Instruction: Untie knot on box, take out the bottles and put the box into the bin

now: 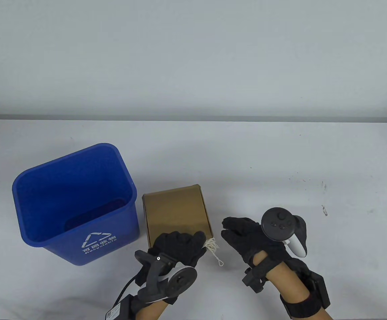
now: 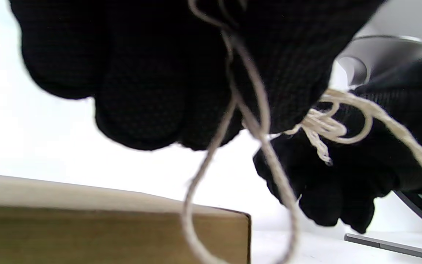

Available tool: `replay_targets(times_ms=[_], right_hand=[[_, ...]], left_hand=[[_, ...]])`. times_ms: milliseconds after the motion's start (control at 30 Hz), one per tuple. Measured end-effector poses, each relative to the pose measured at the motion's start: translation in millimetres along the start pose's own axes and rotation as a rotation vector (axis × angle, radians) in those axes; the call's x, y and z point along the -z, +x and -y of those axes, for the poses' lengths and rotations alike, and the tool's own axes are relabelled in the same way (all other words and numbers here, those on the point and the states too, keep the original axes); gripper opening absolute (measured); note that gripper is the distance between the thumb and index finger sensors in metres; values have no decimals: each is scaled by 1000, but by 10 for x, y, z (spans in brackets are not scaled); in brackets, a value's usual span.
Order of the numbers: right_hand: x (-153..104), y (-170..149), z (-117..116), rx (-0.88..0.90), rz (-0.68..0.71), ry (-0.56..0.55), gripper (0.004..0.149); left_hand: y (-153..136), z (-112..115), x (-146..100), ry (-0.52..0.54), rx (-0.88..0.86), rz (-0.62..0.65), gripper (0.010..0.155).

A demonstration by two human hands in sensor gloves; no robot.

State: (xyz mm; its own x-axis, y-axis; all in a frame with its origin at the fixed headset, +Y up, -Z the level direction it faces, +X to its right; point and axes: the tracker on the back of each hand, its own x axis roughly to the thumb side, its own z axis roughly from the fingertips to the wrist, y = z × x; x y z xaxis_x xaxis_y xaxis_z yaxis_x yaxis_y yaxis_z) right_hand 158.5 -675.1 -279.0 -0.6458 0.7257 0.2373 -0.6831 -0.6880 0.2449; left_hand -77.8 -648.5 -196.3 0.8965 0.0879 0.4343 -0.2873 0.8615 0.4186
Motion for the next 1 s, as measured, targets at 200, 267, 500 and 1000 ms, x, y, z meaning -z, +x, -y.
replay_targets(times_ms=[200, 267, 500, 1000], right_hand=[[19, 30, -152, -263, 64, -63, 61], [4, 87, -234, -303, 101, -58, 63], [-43, 179, -361, -337, 154, -36, 68], [-11, 88, -402, -287, 113, 23, 68]], left_hand=[[-78, -147, -9, 26, 26, -45, 40], [-113, -180, -1, 11, 38, -73, 40], [-215, -392, 42, -20, 36, -128, 40], [-592, -1172, 204, 93, 141, -269, 40]])
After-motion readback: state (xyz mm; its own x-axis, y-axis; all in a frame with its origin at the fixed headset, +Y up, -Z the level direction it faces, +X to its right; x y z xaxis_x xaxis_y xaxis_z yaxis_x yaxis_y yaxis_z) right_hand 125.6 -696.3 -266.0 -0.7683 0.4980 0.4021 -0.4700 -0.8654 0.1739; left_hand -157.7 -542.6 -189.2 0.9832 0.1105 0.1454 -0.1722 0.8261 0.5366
